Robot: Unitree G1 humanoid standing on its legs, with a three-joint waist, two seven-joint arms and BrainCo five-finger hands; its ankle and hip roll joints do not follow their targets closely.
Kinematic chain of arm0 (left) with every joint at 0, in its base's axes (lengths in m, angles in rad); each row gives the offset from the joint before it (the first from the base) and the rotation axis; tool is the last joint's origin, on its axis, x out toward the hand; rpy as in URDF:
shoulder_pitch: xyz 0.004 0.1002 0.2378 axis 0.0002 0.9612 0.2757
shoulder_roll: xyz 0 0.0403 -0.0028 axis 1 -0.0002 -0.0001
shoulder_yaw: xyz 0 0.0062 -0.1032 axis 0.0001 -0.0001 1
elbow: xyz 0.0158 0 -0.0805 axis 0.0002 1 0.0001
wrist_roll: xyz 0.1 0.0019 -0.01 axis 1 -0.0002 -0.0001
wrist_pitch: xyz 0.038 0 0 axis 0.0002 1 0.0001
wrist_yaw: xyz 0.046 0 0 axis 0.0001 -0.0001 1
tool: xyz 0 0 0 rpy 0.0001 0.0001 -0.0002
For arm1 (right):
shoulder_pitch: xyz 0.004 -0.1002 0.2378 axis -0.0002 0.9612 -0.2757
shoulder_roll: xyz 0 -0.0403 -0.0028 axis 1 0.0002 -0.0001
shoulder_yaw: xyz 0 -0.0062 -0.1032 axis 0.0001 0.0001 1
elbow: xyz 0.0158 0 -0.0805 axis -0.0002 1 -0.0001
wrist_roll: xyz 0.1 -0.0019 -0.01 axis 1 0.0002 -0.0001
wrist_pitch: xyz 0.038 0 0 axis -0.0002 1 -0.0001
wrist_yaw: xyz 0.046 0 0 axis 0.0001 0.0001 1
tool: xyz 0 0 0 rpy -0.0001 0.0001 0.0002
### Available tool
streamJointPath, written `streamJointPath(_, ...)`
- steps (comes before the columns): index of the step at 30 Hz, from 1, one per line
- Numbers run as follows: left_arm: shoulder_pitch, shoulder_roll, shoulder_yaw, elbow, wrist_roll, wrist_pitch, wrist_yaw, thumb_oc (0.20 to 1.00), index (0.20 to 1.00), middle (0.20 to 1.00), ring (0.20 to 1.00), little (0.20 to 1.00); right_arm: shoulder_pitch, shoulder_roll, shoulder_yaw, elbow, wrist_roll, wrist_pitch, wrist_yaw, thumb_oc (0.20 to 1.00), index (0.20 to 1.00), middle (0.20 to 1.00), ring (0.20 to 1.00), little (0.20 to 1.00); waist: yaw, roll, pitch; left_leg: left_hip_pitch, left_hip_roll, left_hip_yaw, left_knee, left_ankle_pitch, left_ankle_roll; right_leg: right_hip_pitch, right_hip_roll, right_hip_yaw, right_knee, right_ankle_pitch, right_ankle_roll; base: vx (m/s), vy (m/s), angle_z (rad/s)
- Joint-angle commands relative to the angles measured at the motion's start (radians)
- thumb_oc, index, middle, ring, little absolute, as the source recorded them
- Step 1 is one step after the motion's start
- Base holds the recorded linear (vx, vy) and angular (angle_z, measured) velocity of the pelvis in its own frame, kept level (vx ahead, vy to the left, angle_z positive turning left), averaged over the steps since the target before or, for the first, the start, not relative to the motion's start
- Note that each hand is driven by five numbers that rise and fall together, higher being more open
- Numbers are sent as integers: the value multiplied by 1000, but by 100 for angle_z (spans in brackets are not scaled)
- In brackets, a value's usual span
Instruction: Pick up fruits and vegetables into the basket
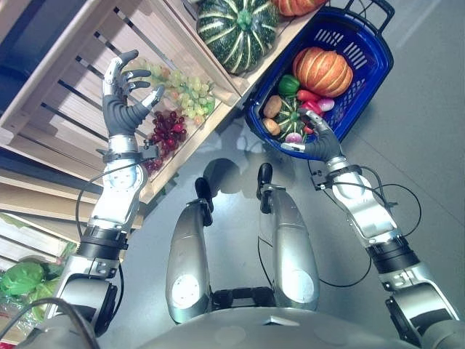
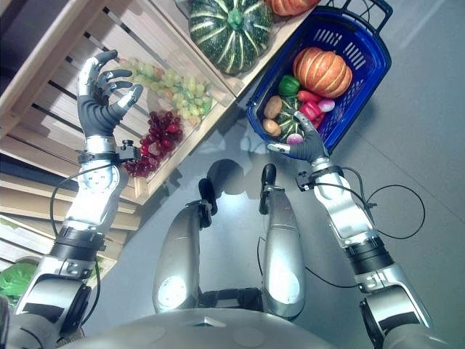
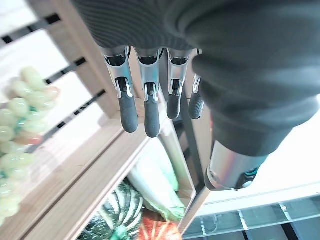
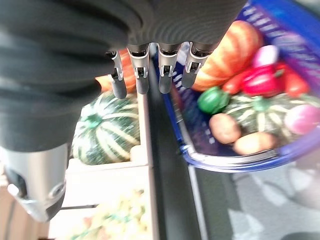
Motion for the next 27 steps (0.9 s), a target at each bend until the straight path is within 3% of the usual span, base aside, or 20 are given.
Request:
streamJointPath(1,11,42,5,-54,89,101,91,200,200,200,200,200,2,7,-3,-81,-1,8,4,1000,1000,1000,1000,1000,0,34,-43,14,-31,62,-27,-4,53,64,9,-11,3,-51,58,-41,-19,0)
streamJointPath(4,11,59,-1,-16,195,178,197,1000,1000,1000,1000,1000,1,4,1,-72,1,20,-3,1000,1000,1000,1000,1000,-3,32,-43,2,-25,63,-8,-10,56,53,12,-7,17,-57,55,34,-18,-1)
streamJointPath(5,12,63,-4,-7,207,200,204,1000,1000,1000,1000,1000,3,4,2,-69,3,23,-5,1000,1000,1000,1000,1000,-4,32,-43,12,-26,54,1,-35,49,61,16,2,30,-82,64,81,-26,-1)
streamJointPath(7,5,74,-18,33,221,273,220,1000,1000,1000,1000,1000,5,-1,5,-61,18,25,-14,1000,1000,1000,1000,1000,-10,28,-43,-19,-17,69,7,-13,58,30,19,-1,33,-61,53,-2,-38,-4)
streamJointPath(8,5,76,-32,60,241,296,220,1000,1000,1000,1000,1000,12,-2,9,-57,21,20,-19,1000,1000,1000,1000,1000,-12,29,-43,-9,-17,61,17,-43,51,38,24,8,47,-89,63,-3,-44,-6)
streamJointPath(12,-12,88,-80,147,235,369,241,1000,1000,1000,1000,1000,32,-18,8,-46,37,-5,-23,1000,1000,1000,1000,1000,-30,20,-43,-35,-3,74,25,-41,49,12,36,13,50,-88,64,8,-44,-8)
streamJointPath(16,-11,57,-106,249,128,396,200,1000,1000,1000,1000,1000,49,-28,7,-28,43,-29,-31,1000,1000,1000,1000,1000,-42,15,-43,-66,7,84,38,-44,50,-20,46,14,59,-92,62,-13,-40,-7)
streamJointPath(27,-79,-31,-156,461,15,425,232,1000,1000,1000,1000,1000,20,-43,19,8,86,-23,-51,1000,1000,1000,1000,1000,-75,5,-43,-153,28,104,70,-51,43,-120,72,25,97,-105,52,0,-31,-5)
